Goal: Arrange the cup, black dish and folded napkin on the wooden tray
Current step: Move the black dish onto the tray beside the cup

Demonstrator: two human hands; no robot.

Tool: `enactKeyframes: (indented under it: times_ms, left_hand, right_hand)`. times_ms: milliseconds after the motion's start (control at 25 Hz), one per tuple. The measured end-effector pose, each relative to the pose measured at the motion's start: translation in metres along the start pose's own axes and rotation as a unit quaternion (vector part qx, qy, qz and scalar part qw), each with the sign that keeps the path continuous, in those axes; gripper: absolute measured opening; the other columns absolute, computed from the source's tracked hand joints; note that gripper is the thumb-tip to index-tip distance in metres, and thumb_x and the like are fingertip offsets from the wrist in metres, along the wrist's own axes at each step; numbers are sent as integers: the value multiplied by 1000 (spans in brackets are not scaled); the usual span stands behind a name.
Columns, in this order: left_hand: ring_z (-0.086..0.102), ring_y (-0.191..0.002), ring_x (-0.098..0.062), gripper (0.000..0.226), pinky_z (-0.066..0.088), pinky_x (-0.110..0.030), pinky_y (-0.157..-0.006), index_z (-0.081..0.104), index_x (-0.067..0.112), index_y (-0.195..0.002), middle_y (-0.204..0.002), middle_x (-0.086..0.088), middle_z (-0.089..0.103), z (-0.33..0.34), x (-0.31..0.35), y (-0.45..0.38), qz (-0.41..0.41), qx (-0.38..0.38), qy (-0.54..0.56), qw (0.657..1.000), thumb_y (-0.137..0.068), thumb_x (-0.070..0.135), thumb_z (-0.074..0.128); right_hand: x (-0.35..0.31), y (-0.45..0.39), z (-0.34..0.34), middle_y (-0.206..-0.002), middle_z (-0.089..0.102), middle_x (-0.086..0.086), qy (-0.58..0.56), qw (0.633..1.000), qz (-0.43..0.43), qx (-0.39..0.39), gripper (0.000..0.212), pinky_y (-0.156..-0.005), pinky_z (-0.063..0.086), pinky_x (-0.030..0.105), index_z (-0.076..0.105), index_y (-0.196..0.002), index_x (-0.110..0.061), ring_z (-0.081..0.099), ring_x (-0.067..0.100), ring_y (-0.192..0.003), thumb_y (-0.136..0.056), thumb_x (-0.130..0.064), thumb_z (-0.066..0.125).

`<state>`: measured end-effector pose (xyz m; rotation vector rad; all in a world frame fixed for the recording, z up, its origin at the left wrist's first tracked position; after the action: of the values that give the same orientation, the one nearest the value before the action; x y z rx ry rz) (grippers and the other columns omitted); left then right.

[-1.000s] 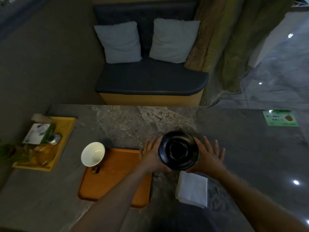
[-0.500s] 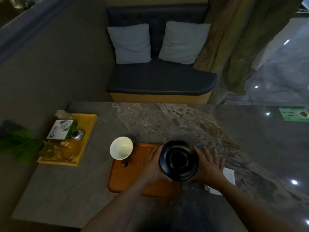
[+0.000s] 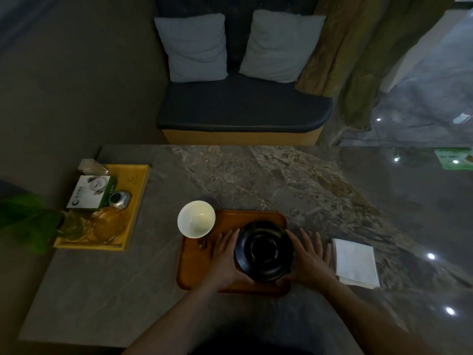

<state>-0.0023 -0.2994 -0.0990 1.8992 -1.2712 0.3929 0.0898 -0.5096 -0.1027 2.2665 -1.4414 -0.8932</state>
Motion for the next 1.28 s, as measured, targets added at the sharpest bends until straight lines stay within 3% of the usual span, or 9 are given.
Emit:
enactKeyframes:
  times_ms: [240,600,880,1080,1280]
  left_hand:
    - [-15,-149,-20,141,9,-50,-122,-7,38,-151,-164,6,-6,9,-15,-4,-14,-7,-14,1000,-49,52,89]
    - [-16,-148,-18,140,4,-47,-120,-8,34,-152,-164,6,-7,11,-20,-8,-19,-4,-48,999,-51,57,87]
    - [-23,-143,-9,137,4,-43,-119,-18,43,-146,-163,11,-11,12,-24,-6,0,4,-56,998,-55,64,82]
    - [-18,-147,-10,128,4,-46,-122,-16,44,-146,-158,18,-15,12,-28,5,5,17,-52,998,-58,73,73]
    - [-9,-149,-6,111,7,-50,-122,-2,43,-150,-161,17,-1,9,-32,16,13,56,-52,997,-66,78,61]
  right_hand:
    - [-2,-4,7,-162,-14,0,8,1000,5,-9,132,-112,-11,66,-15,-144,-51,-28,37,-142,-45,-86,64]
    - [-2,-10,11,-161,-20,1,7,1000,-7,-1,131,-112,-11,66,-26,-137,-55,-30,35,-141,-41,-93,53]
    - [-3,-6,18,-161,-20,-3,-20,1000,-12,17,128,-112,-12,65,-27,-138,-54,-32,28,-141,-51,-86,60]
    - [-1,18,23,-161,-7,-11,-59,995,-12,82,118,-114,-7,61,-12,-145,-51,-21,21,-145,-54,-92,49]
    - [0,34,27,-157,2,-18,-90,985,3,145,99,-116,-3,59,-2,-146,-53,-11,14,-148,-65,-90,43]
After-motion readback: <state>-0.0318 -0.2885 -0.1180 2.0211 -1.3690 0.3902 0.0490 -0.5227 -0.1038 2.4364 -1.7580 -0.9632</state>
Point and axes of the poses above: each hand's wrist, its own y-axis away from the middle knuckle, its own z-axis out of the palm, x = y × z, the point moved 10 cm from there along -y, towards the middle knuckle
